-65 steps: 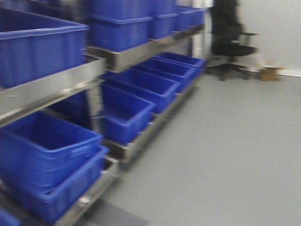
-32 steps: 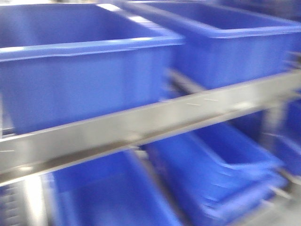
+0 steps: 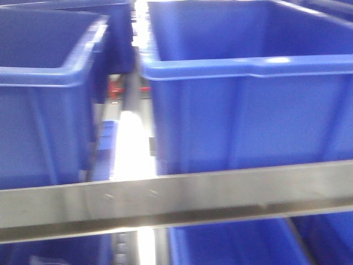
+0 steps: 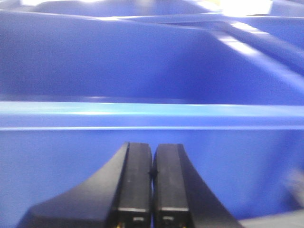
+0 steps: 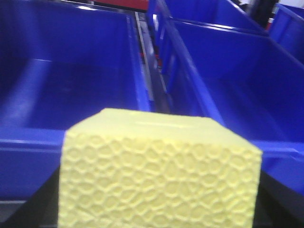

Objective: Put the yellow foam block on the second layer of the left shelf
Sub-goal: 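Extend the right gripper with the cube over a blue bin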

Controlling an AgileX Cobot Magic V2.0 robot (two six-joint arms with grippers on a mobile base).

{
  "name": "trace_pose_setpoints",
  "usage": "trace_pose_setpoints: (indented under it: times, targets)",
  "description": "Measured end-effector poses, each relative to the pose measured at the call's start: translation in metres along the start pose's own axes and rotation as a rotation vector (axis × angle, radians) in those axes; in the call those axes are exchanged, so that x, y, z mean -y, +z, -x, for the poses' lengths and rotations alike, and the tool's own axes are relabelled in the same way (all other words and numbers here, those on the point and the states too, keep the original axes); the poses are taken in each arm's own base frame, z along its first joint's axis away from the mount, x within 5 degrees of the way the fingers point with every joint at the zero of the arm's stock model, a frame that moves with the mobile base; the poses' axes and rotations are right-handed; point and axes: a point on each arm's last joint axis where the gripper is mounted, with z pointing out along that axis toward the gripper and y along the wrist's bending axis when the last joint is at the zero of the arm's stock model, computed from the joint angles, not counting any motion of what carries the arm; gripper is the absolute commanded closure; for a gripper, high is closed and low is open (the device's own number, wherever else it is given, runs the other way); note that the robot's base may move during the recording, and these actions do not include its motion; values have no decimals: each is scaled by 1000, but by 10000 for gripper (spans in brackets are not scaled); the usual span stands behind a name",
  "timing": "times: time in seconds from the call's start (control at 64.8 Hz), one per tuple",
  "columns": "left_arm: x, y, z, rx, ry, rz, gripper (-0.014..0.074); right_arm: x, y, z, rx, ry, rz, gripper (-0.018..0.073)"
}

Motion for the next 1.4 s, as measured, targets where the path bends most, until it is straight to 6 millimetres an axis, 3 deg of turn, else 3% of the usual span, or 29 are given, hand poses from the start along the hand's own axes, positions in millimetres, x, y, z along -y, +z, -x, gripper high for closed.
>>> trace_pose_setpoints:
  times: [1.404]
  targets:
    - [0, 0, 0, 0, 0, 0, 460, 0, 0, 0, 0, 0, 0, 246]
